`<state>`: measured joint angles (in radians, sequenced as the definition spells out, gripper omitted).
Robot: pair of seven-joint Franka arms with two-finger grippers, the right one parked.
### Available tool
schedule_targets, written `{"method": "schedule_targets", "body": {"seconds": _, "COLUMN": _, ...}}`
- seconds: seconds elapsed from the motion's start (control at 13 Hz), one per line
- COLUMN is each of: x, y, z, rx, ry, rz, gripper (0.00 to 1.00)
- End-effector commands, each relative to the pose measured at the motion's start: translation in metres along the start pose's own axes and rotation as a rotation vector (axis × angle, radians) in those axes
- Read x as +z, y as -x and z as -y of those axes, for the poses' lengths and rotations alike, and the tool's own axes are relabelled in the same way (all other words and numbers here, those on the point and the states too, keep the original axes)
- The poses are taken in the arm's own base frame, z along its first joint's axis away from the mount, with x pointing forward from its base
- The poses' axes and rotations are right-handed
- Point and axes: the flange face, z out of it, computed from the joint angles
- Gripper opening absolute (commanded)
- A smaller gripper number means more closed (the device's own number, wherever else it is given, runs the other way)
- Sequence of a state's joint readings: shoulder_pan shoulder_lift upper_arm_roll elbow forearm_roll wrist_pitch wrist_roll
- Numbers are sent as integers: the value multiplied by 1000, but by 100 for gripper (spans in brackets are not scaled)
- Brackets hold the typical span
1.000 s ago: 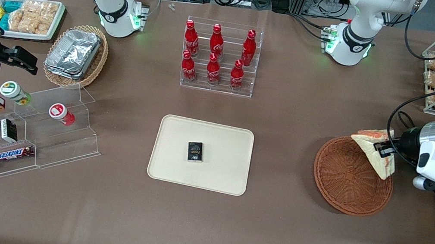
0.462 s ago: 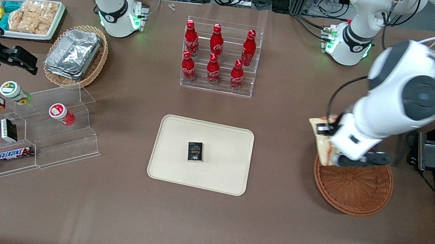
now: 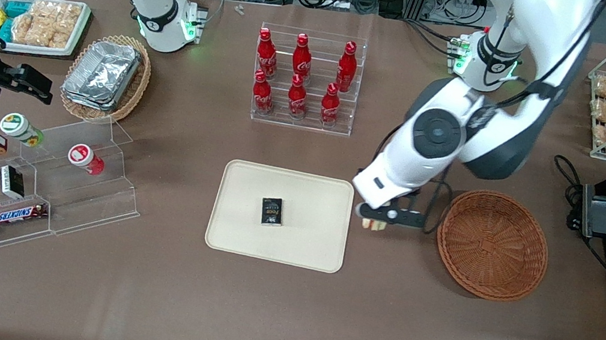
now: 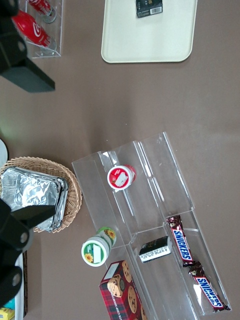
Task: Place sandwich from basket to tray
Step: 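Carry the sandwich with the left gripper over to the cream tray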
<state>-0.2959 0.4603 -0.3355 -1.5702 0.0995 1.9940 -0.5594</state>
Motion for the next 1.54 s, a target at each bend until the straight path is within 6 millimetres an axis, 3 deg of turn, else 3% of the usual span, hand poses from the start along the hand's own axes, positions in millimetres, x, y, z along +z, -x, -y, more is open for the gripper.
{"method": "schedule_targets", "body": {"seconds": 0.0, "x": 46, "y": -13, "z": -19, "rx": 18, "ry": 2, "rz": -26, "gripper": 0}}
{"method": "schedule_targets", "body": {"seconds": 0.38, "x": 117, "y": -20, "z": -48, "rx": 46, "ry": 68, "rz": -48, "gripper": 0}}
{"method": "schedule_targets", "body": {"seconds": 0.69, "x": 146, "y": -18, "z": -57, "rx": 56, "ry": 73, "rz": -31, "gripper": 1}}
{"method": "schedule_targets", "body": {"seconds": 0.77, "x": 147, "y": -18, "z": -57, "rx": 49, "ry": 75, "rz": -28, "gripper": 31}}
{"method": "schedule_targets", "body": {"seconds": 0.85, "x": 148, "y": -17, "z": -57, "rx": 49, "ry": 72, "rz": -26, "gripper": 98}}
{"method": "schedule_targets", "body": {"seconds": 1.08, "x": 123, "y": -18, "z": -53, "rx": -46, "ry": 66, "rz": -32, "gripper": 100}}
{"method": "schedule_targets", "body": {"seconds": 1.23, "x": 89, "y": -13, "z": -44, "rx": -45, "ry": 26, "rz": 8, "gripper": 100}}
{"method": "schedule_targets", "body": {"seconds": 1.46, "x": 18, "y": -9, "z": -11, "rx": -42, "ry": -25, "rz": 37, "gripper": 100}}
